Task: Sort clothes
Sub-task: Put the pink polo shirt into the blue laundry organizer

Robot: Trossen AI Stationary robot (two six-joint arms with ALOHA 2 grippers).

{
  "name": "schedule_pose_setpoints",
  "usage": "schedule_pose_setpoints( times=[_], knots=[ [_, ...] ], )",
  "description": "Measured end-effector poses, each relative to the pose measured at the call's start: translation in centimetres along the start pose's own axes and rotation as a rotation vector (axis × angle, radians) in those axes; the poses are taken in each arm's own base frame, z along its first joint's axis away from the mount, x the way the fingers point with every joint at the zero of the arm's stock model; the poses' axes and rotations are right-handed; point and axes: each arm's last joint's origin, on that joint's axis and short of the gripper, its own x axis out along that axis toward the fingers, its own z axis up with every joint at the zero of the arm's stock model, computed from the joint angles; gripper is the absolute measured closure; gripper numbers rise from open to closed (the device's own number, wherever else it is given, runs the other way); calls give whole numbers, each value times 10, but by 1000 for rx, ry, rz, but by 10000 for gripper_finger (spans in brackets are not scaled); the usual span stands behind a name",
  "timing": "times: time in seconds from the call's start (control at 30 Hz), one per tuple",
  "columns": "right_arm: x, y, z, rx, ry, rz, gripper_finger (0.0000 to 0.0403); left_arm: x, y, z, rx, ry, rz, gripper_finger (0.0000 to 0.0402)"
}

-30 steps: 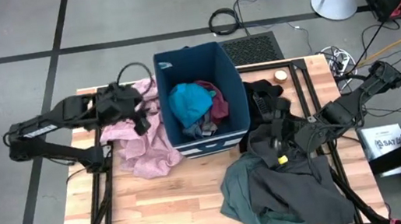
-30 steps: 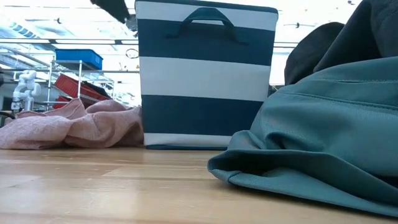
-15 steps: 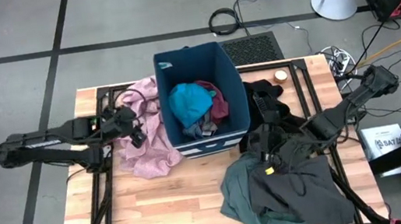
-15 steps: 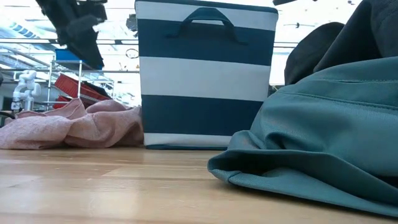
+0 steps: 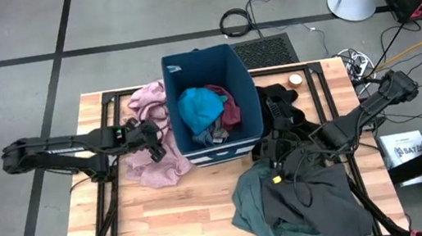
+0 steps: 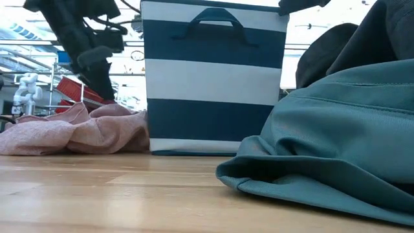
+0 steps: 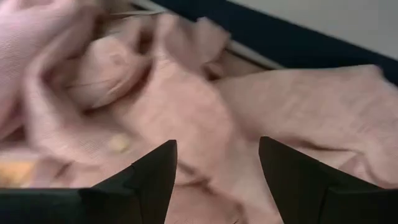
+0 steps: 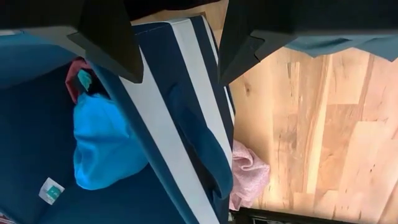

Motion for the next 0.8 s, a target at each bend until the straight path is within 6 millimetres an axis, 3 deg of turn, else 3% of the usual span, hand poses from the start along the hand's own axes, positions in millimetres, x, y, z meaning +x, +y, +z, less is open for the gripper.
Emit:
schedule_pose_setpoints(
  times=[0.13, 0.53, 0.63, 0.8],
  knots=[
    [0, -1, -2, 2, 17, -4, 206, 13, -7, -1, 42, 31, -46, 164],
    [-1, -3, -10, 6, 86, -26, 206, 50, -11, -2, 67, 144, 125, 171],
    [-1, -3, -10, 3, 86, -26, 206, 54, -11, -3, 105, 156, 153, 218],
    [-1, -3, -10, 0, 86, -26, 206, 51, -11, -4, 133, 157, 159, 379]
  ],
)
